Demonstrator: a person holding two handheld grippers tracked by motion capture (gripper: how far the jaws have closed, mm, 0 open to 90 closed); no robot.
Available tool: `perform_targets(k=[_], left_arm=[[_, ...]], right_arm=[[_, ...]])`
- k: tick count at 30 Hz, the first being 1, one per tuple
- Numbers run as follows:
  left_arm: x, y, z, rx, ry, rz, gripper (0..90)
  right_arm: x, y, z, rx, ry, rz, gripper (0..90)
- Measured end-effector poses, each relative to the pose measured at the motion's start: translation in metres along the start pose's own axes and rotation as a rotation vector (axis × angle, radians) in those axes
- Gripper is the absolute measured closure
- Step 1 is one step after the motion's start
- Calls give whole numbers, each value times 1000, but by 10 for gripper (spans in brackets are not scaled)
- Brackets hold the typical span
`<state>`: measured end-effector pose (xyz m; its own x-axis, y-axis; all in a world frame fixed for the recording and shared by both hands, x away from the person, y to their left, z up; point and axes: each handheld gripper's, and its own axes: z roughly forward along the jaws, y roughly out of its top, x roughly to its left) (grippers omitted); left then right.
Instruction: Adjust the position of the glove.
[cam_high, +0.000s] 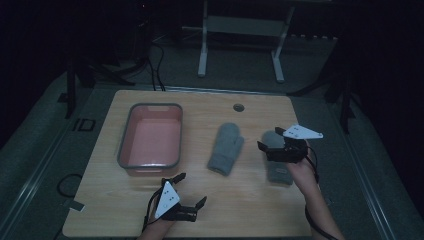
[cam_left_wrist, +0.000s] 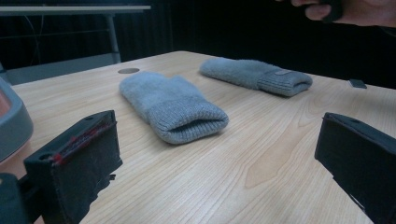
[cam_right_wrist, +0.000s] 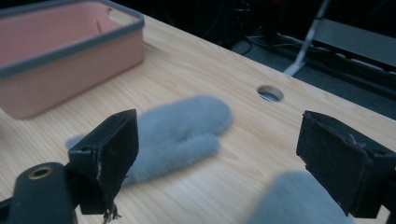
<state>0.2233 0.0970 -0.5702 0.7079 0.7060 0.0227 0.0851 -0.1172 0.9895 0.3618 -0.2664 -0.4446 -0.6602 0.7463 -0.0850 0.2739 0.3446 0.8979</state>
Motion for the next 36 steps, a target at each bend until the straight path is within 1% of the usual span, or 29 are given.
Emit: perform_targets(k=[1,3,6,8,9,11,12,15,19,21,23,24,25,26,28,29,30,32,36], left_arm=[[0,0,0,-1,0,-1,3],[0,0,0,-2,-1,-1,3],[0,0,0,-2,-2,1,3],[0,0,0,-2,-3,3,3],[0,0,0,-2,-4,3,3],[0,0,0,-2,-4,3,3],[0,0,0,-2,-5,3,3],[0,0,0,0,-5,3,3],[0,0,0,1,-6,1,3],[-1,0,0,-1,-6,0,3],[-1,0,0,-1,-8,0,3],[-1,0,0,-2,-8,-2,3],[-1,0,0,-4,-8,-2,3],[-1,0,0,-2,-9,-1,3],[-1,0,0,0,-11,3,3],[-1,0,0,0,-11,4,3],[-1,0,0,-1,-12,4,3],[-1,0,0,-2,-13,4,3],[-1,0,0,-2,-13,6,3]], right_arm=[[1,3,2,-8,-3,0,133],[4,9,8,-5,-2,-12,134],[8,16,17,10,6,-29,136],[10,19,23,11,26,-34,136],[11,21,27,17,21,-40,136],[13,24,34,35,38,-49,136],[14,25,38,43,32,-53,136],[18,28,48,57,55,-60,137],[20,31,64,86,89,-47,134],[22,30,72,104,105,-41,128],[24,29,82,136,119,-42,129],[25,28,87,153,143,-40,128],[26,27,91,161,149,-46,130],[28,25,95,175,132,-48,135],[29,21,106,209,131,-38,133],[30,19,109,214,124,-34,135],[30,17,113,232,129,-28,134],[32,12,121,251,116,-16,140],[36,4,135,298,129,-7,159]])
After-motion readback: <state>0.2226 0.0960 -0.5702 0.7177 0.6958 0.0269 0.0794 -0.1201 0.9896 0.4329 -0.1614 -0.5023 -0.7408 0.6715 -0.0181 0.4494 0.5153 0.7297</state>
